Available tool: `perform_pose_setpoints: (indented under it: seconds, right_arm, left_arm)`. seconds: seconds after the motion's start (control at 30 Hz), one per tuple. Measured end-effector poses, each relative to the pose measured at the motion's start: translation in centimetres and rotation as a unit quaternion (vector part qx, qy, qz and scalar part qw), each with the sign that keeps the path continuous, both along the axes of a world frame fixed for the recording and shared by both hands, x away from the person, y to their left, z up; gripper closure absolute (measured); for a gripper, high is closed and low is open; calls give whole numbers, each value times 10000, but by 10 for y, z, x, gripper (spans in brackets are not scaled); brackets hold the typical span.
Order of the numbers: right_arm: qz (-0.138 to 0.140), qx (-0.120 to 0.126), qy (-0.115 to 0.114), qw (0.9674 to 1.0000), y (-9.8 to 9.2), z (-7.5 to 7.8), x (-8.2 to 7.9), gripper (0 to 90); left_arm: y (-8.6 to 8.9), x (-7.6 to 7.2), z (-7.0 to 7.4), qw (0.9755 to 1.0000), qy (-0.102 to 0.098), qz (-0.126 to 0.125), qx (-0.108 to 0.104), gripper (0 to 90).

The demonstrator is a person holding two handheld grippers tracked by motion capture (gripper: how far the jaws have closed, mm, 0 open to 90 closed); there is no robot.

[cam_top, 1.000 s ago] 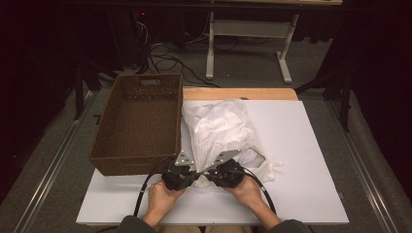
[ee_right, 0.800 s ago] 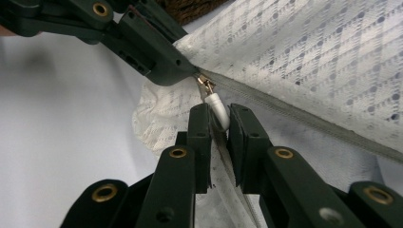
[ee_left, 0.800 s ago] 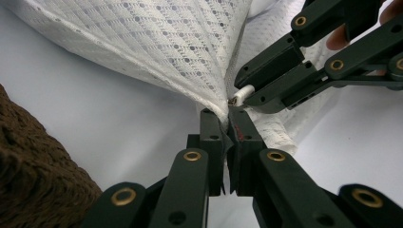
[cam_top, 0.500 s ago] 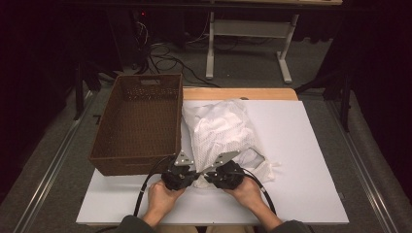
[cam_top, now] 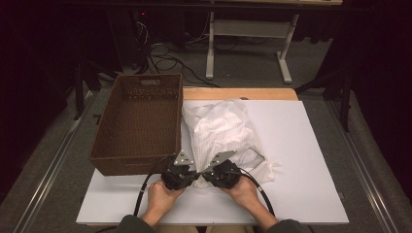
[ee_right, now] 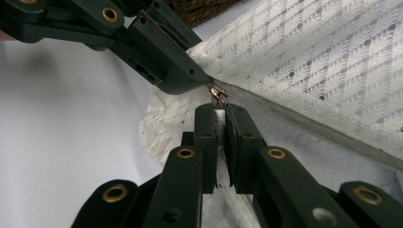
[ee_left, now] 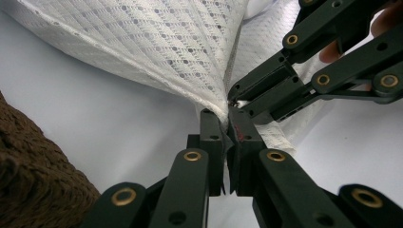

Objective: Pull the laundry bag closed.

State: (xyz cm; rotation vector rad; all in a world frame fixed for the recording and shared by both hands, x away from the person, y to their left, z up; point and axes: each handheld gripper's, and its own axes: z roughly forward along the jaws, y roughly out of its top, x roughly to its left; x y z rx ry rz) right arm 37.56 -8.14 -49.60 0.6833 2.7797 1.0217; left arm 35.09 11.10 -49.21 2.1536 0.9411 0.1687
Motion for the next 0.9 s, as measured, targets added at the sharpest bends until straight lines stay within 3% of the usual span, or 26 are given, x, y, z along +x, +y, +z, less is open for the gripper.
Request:
perform_pose_setpoints:
  seconds: [0.53, 0.9]
  right_arm:
    - [-39, -196, -34, 9998, -1, -3, -1, 870]
    - [-62, -354, -85, 9993, -1, -7, -2, 870]
  left_arm:
    - [-1, 1, -4, 9994, -27, -130, 307, 873]
    - [-1, 3, -9, 9989, 108, -169, 413, 874]
